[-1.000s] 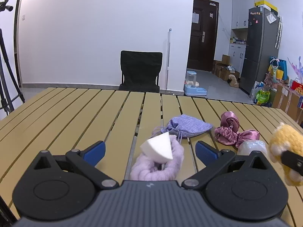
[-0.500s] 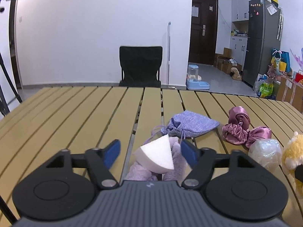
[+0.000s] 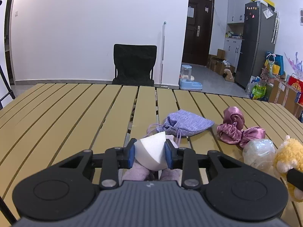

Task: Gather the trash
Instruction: 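Grasp the alpaca plush with the right gripper while left grasps the white sponge wedge, then carry the sponge wedge and alpaca plush down toward the black bin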

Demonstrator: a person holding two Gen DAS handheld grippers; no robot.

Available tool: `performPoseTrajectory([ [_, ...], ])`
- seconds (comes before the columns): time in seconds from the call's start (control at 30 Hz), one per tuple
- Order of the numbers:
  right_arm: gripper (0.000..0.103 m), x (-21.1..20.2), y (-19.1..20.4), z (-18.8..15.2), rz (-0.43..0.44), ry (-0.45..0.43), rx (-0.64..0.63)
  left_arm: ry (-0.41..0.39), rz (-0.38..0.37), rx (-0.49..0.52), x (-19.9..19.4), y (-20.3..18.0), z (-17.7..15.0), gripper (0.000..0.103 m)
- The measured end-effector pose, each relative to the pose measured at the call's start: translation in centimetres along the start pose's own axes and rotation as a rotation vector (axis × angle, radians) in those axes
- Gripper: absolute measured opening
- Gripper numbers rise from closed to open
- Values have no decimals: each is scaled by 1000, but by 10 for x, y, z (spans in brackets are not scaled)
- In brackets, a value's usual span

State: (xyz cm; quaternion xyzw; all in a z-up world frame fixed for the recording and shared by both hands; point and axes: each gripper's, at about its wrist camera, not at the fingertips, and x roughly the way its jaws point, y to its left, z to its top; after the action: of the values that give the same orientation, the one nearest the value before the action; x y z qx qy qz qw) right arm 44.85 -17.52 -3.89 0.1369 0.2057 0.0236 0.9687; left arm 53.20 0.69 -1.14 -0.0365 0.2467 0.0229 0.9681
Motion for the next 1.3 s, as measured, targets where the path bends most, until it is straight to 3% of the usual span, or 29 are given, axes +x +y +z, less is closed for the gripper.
performPoseTrajectory([
  [0.6,62,-25,5,-9,41,-9,-10,-74,-134,-30,-70,16,3,30],
  [1.0,62,-65,6,-22,60,8,-6,-128,-153,19,-137,9,-11,30],
  [1.3,62,-107,14,-33,77,15,-38,-123,-153,52,-187,6,-36,30],
])
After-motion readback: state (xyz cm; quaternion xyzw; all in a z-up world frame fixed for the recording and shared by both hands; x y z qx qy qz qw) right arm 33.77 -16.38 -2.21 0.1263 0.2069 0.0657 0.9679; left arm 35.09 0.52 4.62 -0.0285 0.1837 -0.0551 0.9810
